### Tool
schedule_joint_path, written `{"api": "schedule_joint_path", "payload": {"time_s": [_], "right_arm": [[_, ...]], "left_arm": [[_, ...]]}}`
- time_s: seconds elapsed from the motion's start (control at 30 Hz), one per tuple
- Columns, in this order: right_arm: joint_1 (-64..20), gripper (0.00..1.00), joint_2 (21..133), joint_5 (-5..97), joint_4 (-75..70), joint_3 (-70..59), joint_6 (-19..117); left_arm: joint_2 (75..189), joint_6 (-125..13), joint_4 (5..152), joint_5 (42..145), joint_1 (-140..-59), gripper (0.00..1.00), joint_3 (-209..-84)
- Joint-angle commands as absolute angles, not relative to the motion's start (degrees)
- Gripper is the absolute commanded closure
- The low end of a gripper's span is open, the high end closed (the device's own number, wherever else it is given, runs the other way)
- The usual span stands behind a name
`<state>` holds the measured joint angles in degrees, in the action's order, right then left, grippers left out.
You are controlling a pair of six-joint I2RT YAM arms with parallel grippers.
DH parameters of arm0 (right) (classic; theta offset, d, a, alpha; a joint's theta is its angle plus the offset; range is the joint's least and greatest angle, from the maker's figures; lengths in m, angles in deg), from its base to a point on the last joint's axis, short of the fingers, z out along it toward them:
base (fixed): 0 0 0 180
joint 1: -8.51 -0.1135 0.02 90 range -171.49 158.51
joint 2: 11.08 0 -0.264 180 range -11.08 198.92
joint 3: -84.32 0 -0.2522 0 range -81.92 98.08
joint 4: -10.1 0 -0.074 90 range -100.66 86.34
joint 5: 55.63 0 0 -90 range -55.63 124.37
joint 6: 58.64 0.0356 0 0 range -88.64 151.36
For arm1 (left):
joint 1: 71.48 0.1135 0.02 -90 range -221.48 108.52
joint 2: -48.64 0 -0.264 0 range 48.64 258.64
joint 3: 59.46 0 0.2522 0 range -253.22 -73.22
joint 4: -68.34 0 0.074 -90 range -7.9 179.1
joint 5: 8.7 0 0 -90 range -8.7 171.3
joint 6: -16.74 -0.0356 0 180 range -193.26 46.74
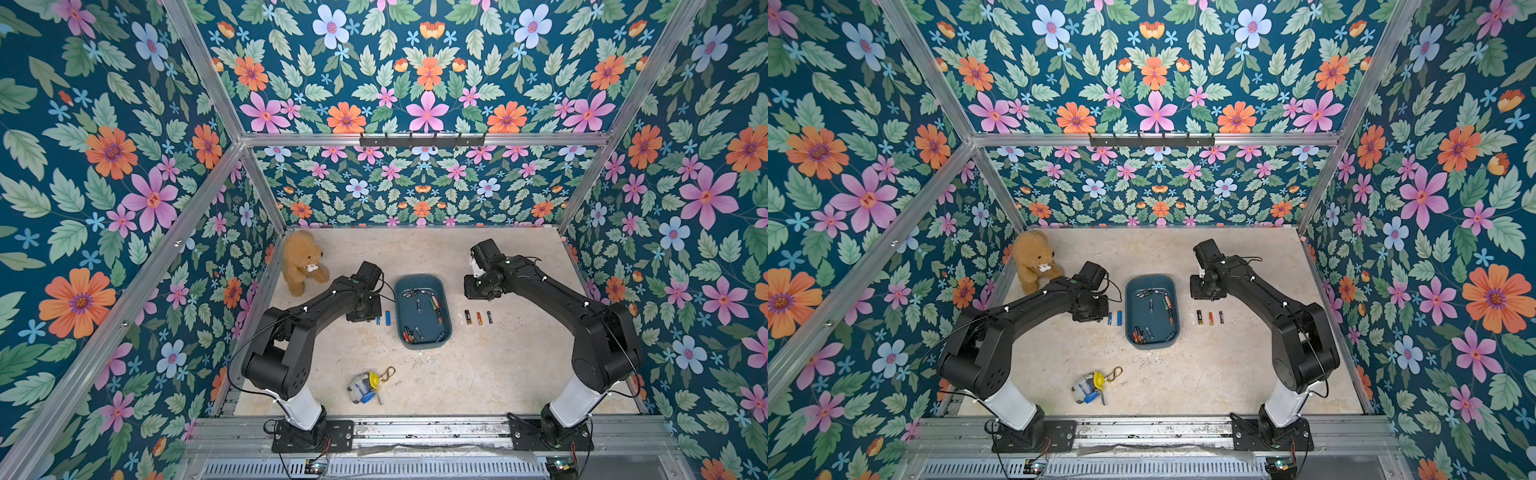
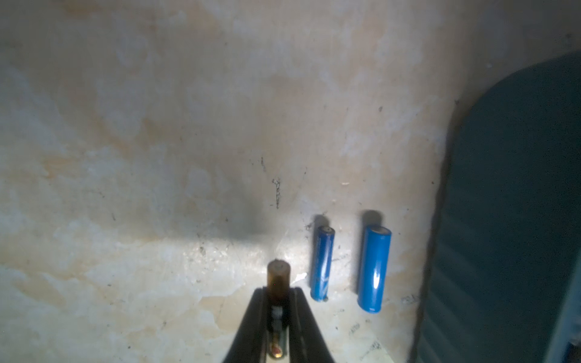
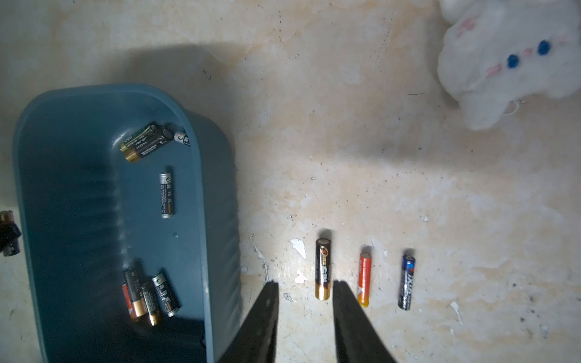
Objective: Take the batteries out of the storage box
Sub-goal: Place the battery at the center of the board.
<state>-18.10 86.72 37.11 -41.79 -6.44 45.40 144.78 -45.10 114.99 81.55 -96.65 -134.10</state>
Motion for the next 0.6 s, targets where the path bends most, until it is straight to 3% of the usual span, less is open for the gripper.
{"api": "schedule_joint_path", "payload": {"time_s": [0.0,0.57], "right_arm": [[-18.3,0.65,87.1,36.1,-43.0,-6.1,46.1],[-18.4,0.65,88.3,35.7,-44.1,-4.5,46.2]], "left_arm": [[145.4,-47.3,114.0,81.9,-96.3,0.83,-134.1],[148.1,-48.5,111.4,82.1,-95.8,0.83,-133.0]]}}
